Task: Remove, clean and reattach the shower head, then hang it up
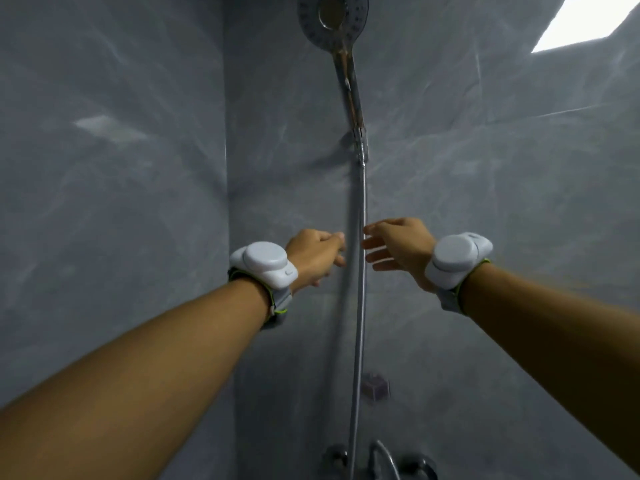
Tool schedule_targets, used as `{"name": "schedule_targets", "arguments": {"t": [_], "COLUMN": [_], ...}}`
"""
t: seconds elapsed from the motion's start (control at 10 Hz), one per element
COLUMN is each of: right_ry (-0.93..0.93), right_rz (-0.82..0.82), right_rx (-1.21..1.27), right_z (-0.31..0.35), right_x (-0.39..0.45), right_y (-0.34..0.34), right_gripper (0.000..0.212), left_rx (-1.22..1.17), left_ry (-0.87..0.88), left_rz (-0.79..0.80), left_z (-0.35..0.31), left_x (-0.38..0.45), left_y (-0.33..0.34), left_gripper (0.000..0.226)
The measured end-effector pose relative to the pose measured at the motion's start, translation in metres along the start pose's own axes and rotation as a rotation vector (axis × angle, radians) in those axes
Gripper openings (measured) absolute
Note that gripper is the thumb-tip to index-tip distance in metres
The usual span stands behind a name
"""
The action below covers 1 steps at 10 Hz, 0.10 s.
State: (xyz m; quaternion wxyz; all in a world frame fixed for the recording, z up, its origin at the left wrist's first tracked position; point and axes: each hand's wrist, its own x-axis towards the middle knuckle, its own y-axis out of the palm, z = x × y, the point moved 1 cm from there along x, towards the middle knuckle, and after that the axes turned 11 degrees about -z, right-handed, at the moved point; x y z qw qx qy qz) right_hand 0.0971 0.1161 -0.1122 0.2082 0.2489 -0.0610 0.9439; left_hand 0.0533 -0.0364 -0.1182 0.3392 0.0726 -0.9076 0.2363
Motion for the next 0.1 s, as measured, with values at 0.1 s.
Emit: {"name": "schedule_targets", "arguments": {"t": [0.1], "right_ry": [0.099], "right_rz": [0.044], "right_rx": [0.05], "right_z": [-0.019], "right_x": [-0.0343], "right_y": [0.0045], "right_gripper": [0.029], "left_rx": [-0.059], "left_ry": [-0.123], "left_rz": [0.073], "left_z": [0.0167], "left_x": [-0.0393], "left_y": [0.0041], "left_gripper": [0.038]}}
